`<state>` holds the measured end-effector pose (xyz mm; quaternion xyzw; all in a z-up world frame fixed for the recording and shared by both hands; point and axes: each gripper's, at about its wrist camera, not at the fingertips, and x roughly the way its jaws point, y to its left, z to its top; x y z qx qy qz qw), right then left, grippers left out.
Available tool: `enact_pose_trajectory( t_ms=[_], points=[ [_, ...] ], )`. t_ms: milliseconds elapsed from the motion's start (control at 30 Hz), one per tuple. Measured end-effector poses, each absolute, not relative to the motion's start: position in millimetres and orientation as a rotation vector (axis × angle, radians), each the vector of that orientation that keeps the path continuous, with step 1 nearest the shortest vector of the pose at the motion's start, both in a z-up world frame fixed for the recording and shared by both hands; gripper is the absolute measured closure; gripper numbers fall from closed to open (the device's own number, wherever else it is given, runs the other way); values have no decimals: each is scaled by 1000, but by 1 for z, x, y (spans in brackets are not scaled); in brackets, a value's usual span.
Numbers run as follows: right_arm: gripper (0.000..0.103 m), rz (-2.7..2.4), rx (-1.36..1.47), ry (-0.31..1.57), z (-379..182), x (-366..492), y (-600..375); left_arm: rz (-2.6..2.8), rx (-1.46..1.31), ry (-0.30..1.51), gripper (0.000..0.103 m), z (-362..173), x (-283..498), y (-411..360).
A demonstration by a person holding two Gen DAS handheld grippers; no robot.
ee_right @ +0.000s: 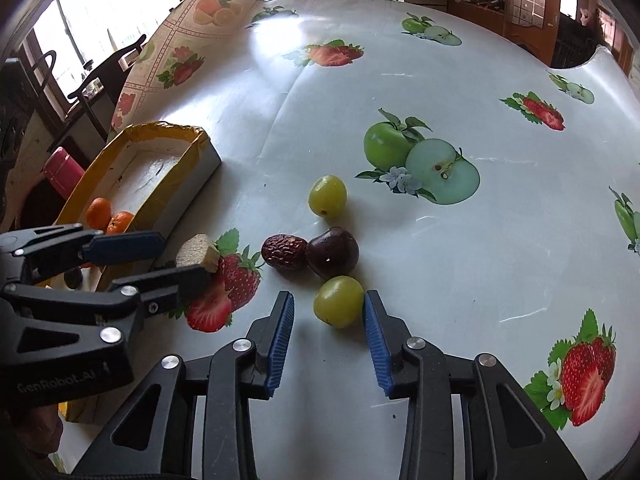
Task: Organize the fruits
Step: 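Grasp a round pale slice with the left gripper while the right gripper grasps a green grape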
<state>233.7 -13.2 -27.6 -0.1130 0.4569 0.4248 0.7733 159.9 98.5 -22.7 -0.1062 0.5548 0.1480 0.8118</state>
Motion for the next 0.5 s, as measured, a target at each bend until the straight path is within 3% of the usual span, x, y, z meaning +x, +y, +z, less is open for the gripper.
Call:
enact_pose_trajectory(
  t_ms=[33, 133, 500],
  points=[
    [79, 913, -238, 993, -27, 235, -15, 306, -238, 1186, 97, -24, 158, 99],
    [79, 916, -213, 1001, -24, 235, -23, 288, -278, 1164, 99, -20, 150, 102],
    [79, 943, -160, 972, 6, 205, -56, 242, -444, 1045, 103, 11, 102, 116]
  ],
)
